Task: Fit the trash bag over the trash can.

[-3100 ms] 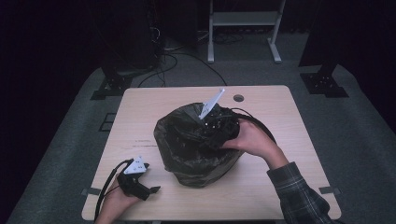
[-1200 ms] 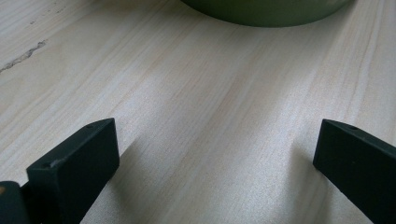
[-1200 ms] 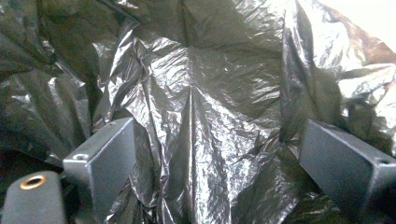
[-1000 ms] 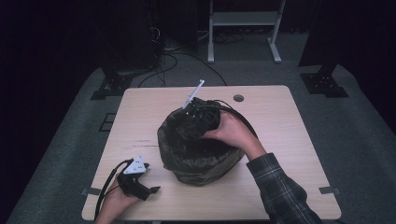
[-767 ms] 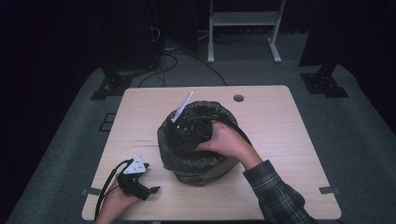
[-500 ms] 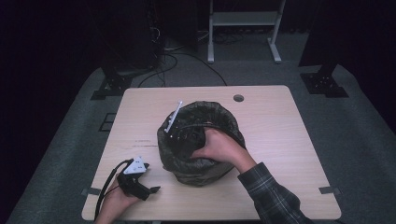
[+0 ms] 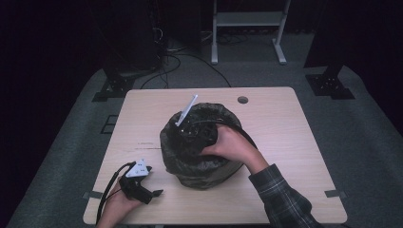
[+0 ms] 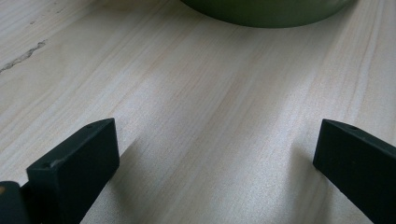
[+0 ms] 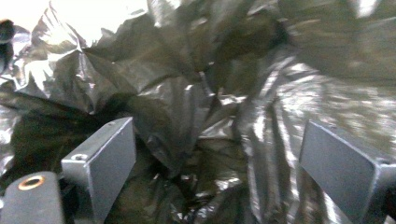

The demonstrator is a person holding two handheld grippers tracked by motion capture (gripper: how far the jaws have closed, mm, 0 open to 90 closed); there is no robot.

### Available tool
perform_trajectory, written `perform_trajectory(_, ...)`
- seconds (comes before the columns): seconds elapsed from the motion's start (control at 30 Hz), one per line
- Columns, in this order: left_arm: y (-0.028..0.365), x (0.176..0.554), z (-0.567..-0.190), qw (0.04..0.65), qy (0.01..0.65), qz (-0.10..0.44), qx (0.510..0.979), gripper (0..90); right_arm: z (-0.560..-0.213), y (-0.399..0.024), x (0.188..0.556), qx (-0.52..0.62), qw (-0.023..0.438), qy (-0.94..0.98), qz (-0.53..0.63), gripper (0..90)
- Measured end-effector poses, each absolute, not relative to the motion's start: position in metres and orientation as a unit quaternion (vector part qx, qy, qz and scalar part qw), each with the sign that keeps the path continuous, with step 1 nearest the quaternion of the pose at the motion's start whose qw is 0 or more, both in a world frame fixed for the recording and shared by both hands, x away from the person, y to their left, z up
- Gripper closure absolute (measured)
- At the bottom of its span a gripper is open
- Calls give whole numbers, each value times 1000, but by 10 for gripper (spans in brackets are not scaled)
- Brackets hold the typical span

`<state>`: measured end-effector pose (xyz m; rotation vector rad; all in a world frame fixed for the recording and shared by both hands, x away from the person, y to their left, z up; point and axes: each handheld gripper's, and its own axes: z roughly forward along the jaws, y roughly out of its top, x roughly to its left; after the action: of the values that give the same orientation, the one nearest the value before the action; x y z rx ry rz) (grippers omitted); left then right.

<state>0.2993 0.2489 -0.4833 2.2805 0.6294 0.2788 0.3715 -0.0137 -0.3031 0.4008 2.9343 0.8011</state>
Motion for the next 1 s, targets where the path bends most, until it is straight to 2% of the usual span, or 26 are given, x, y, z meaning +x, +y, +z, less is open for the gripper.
perform_trajectory(0.33, 249, 299, -483, 370, 247, 109, 889, 0, -286, -45, 376, 159, 43, 936, 311, 94)
perform_trajectory(1.0, 249, 299, -483, 370, 248, 109, 888, 0, -261, -135, 367, 200, 102, 876, 426, 93)
